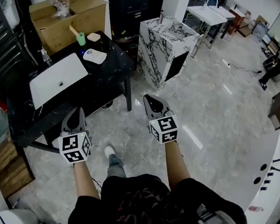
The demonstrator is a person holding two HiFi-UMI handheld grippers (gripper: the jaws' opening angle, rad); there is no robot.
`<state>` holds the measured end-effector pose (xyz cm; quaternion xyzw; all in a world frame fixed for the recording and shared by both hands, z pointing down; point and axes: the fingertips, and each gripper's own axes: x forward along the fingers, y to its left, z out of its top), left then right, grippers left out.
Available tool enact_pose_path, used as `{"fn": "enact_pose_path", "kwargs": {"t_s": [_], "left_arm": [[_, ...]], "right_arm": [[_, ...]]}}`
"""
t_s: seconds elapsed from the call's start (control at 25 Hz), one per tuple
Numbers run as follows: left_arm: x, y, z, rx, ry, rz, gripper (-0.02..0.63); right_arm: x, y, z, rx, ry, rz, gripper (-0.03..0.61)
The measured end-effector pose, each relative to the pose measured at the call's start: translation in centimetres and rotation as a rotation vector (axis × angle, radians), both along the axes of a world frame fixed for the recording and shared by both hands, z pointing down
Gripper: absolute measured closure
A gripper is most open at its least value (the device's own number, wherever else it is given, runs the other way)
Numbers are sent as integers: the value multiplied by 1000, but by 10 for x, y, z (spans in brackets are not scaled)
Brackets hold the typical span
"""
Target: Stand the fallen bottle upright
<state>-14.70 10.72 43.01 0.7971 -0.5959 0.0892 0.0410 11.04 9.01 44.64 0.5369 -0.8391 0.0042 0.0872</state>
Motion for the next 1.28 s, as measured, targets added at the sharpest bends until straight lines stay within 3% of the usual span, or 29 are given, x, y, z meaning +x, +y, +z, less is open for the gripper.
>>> {"fn": "enact_pose_path", "kwargs": {"t_s": [0.72, 1.28], "left_arm": [[-80, -227, 10, -43, -3, 85, 597], [-92, -305, 25, -86, 14, 109, 597]], "right_arm": [[-89, -206, 10, -48, 40, 60, 565], [-105, -276, 14, -84, 56, 87, 564]]}}
